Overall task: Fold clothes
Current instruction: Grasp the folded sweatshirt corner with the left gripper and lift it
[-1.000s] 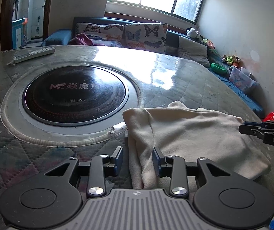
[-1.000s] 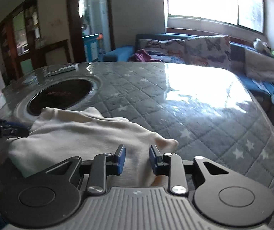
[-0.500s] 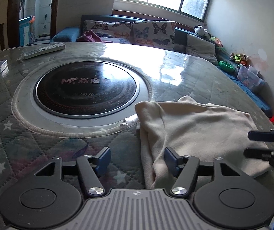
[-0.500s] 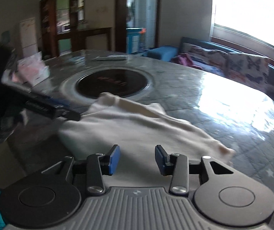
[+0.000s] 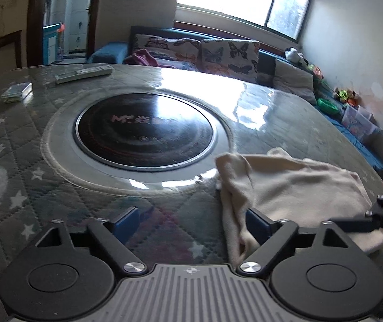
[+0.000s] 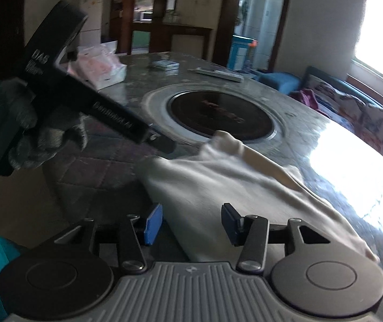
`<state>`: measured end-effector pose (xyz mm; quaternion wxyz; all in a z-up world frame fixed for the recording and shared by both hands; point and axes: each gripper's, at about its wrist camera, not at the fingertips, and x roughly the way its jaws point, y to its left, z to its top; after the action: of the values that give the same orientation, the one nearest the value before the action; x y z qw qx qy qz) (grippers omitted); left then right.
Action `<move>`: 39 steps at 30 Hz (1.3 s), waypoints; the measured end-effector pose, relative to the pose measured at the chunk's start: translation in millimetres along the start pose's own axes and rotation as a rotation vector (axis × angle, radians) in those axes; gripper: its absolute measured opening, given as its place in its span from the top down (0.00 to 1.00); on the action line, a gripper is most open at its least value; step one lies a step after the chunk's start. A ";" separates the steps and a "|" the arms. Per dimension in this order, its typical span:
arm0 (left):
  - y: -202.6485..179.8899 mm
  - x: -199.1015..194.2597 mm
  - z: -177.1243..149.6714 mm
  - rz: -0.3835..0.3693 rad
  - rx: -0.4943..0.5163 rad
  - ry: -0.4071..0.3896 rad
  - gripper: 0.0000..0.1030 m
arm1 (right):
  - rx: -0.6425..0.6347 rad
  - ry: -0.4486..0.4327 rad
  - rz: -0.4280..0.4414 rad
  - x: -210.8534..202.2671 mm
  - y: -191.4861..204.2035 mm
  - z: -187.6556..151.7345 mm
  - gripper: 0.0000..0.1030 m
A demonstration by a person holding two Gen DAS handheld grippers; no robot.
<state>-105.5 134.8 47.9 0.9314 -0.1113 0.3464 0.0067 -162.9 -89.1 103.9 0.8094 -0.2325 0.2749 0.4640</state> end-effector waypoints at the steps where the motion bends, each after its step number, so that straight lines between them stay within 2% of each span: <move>1: 2.4 -1.2 1.2 0.004 -0.006 -0.004 0.12 | -0.011 0.001 0.005 2.0 2.6 2.3 0.52; 8: 17.1 -4.1 12.3 0.015 -0.065 -0.026 0.09 | -0.115 0.014 0.027 19.1 24.1 17.4 0.52; 16: 22.7 2.7 21.6 -0.037 -0.137 -0.007 0.09 | -0.219 0.027 0.013 39.3 44.1 25.0 0.54; 19: 25.3 6.1 23.3 -0.068 -0.192 0.012 0.09 | -0.211 0.027 0.008 41.9 42.5 25.3 0.55; 24: 30.1 13.3 25.3 -0.126 -0.297 0.050 0.09 | -0.198 0.027 -0.002 46.3 39.8 25.9 0.71; 26: 31.1 15.7 25.4 -0.145 -0.333 0.062 0.09 | -0.193 0.027 -0.006 48.0 38.7 26.1 0.81; 29: 31.3 19.8 25.5 -0.171 -0.376 0.081 0.09 | -0.173 0.024 -0.005 48.8 35.3 27.0 0.89; 39: 21.4 32.6 24.1 -0.247 -0.507 0.150 0.09 | 0.038 -0.060 0.056 19.3 -4.9 37.0 0.91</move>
<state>-67.1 158.7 40.2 0.8394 -0.3821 0.3854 -0.0286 -142.1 -56.0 119.1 0.8081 -0.1955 0.2658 0.4879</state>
